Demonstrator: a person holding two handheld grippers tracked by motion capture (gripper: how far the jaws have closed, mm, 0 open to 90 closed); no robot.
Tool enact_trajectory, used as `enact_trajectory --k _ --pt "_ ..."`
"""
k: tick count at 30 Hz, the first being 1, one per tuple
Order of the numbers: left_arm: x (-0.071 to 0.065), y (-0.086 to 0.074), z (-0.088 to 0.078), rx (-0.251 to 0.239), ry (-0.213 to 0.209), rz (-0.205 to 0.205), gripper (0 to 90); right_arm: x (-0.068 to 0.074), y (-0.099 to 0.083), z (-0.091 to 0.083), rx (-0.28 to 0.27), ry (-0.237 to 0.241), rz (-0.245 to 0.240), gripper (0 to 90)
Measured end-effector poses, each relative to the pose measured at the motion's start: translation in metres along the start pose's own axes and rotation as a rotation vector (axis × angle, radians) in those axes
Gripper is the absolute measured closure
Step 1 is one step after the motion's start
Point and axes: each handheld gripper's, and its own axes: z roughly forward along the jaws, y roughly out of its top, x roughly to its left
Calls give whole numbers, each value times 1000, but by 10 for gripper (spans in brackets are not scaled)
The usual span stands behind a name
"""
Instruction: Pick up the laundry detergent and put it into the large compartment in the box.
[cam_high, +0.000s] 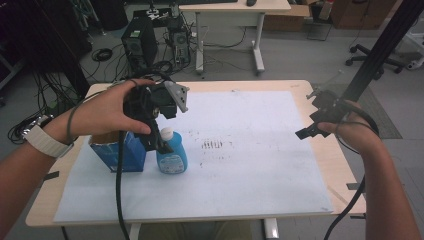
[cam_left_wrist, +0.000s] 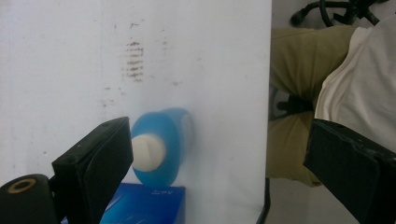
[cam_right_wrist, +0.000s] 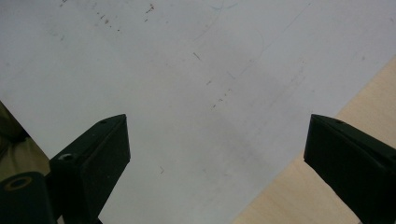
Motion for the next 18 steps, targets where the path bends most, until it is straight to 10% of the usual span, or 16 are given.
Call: enact_trajectory --k 18 --pt "29 -16 6 -14 27 -56 73 0 1 1 1 4 -1 72"
